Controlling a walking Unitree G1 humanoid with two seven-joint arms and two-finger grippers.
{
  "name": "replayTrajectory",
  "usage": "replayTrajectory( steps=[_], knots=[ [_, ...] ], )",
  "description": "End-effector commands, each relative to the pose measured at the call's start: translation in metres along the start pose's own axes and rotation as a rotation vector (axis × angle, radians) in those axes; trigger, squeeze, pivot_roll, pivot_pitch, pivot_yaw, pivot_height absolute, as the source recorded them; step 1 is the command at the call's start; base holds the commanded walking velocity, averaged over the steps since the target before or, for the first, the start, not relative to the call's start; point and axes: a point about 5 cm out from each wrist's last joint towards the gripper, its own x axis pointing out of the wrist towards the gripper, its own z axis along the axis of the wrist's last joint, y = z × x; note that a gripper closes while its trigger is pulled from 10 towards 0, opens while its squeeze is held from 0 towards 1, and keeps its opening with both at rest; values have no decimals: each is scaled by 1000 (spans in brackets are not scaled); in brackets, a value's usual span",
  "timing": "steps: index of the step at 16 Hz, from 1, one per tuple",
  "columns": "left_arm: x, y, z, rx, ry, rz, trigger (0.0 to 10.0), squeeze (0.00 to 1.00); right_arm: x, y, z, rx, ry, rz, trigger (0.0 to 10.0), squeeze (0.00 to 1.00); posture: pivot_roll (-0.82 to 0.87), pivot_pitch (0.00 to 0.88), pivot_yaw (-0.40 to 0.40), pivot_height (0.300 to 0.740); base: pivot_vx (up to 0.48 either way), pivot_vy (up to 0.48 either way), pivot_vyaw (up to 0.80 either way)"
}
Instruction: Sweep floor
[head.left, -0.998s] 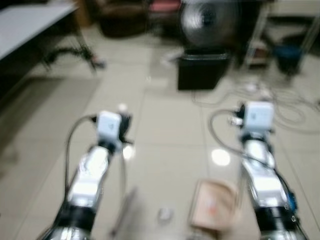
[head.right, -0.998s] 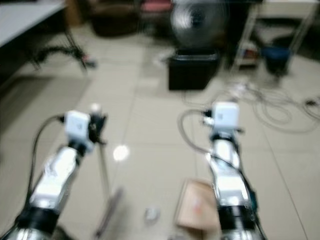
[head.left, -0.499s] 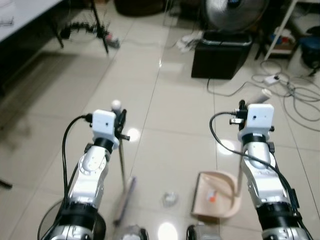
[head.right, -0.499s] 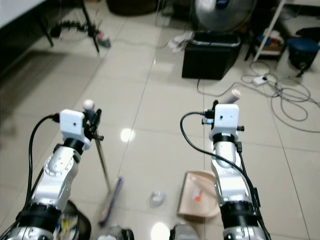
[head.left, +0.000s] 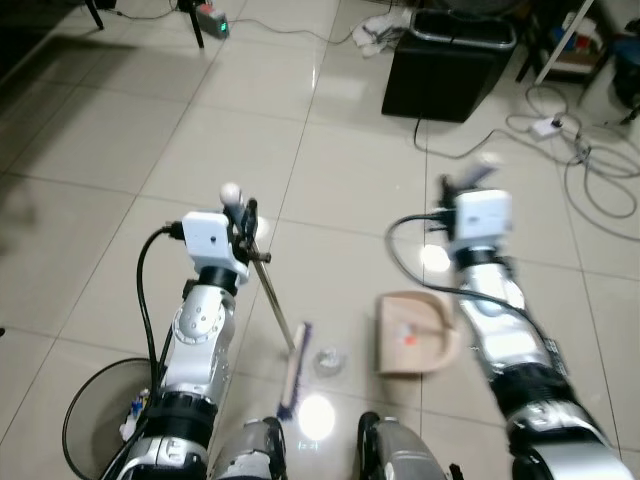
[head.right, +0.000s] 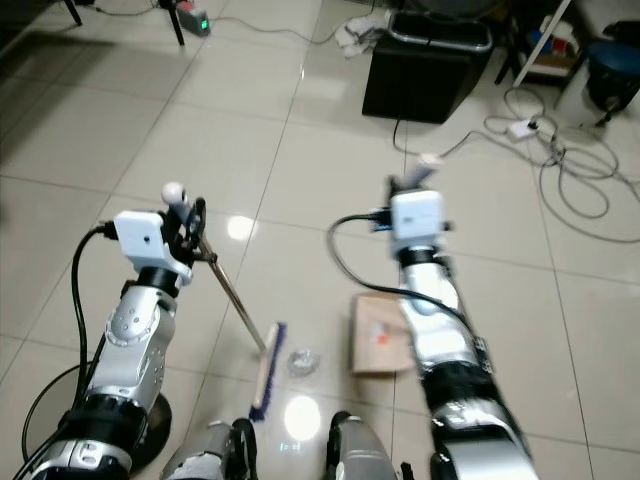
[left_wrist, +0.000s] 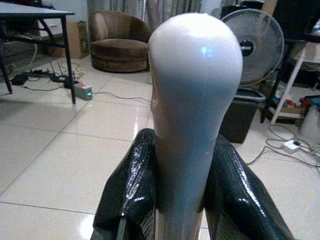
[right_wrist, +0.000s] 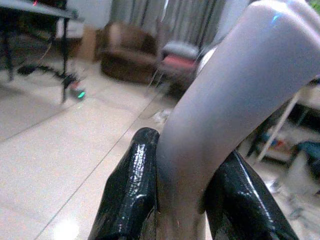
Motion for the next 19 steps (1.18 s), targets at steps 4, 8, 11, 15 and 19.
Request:
replayTrajectory(
  steps=[4,8,11,15,19],
  knots=[
    [-2,-16,-15,20,51,-49,10000,0,-10,53,-12,-67,48,154,10000,0,13,343,8,740,0,0,0],
    [9,-34,-10,-130,27,-76,10000,0,-7,68,-3,41,11,107,10000,0,3,326,15,740,0,0,0],
    [19,-39,-2,-298,-6,-48,10000,0,-8,56,-3,92,-5,37,10000,0,-2,302,20,740,0,0,0],
    [41,-31,16,-414,-64,3,10000,0,-15,25,-6,158,-46,-104,10000,0,-17,221,41,740,0,0,0],
    [56,-22,37,-352,-117,-124,10000,0,-27,-2,2,196,-134,-199,10000,0,-33,151,63,740,0,0,0]
  ],
)
